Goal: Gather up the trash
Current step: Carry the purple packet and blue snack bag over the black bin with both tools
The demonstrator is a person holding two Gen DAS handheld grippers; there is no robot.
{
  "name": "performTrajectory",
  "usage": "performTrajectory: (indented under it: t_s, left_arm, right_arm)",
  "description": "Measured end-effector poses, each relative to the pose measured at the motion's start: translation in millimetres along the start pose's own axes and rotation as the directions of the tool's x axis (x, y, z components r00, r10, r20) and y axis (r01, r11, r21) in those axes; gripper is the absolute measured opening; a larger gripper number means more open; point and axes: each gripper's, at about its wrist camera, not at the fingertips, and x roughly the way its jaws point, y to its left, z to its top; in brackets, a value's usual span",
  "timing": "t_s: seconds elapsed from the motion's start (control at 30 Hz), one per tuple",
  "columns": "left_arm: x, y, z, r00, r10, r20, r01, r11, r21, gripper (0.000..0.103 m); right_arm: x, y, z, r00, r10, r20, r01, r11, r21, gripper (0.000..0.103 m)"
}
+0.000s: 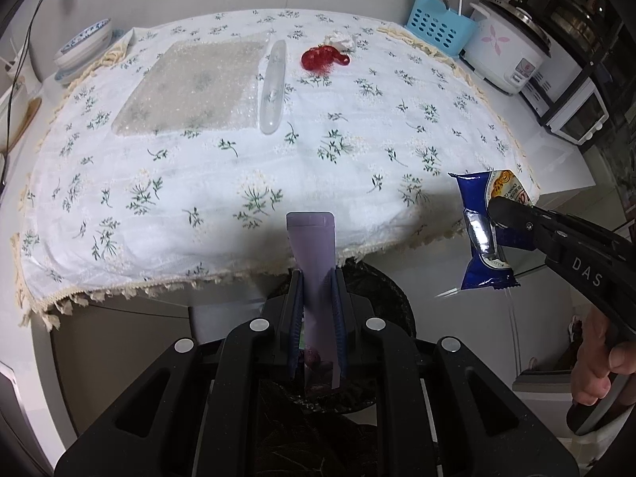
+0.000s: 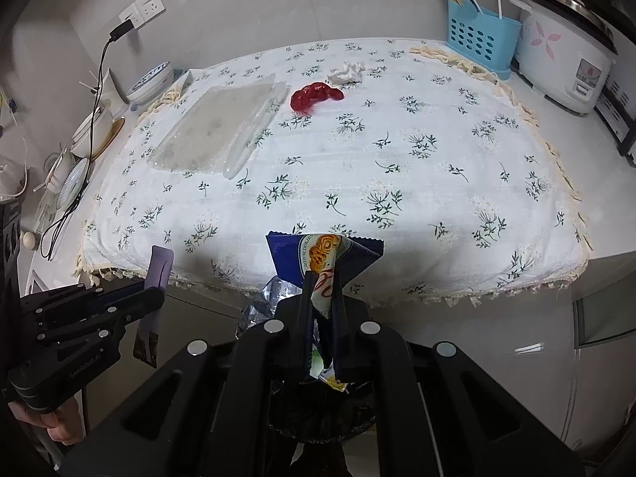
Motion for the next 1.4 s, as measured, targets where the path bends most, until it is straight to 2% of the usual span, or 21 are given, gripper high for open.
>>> performTrajectory:
  t_s: [0.43, 0.87, 1.07, 1.4]
  left_arm:
    - [18, -3, -40, 0.999, -0.016, -0.027, 0.016, 1.000, -0.011, 0.013]
    - [57, 2, -74, 0.998, -0.059, -0.017, 0.058, 0.998, -0.031, 0.013]
    - [81, 1, -87, 0.998, -0.048, -0.048, 0.047, 0.999, -0.022, 0.013]
    - [115, -18, -95, 0.994, -0.045, -0.101, 0.047, 0.999, 0.016, 0.013]
  right_arm:
    - [12, -7, -47, 0.998, 0.025, -0.056, -0.026, 1.000, -0.013, 0.006]
    - [54, -20, -98, 0.989, 0.017, -0.149, -0.017, 1.000, -0.001, 0.006]
    - [69, -26, -114, 0.983, 0.007, -0.182, -0.005, 1.000, 0.012, 0.006]
    - [72, -43, -131, 0.978, -0.020, -0.207, 0.029, 0.999, 0.040, 0.006]
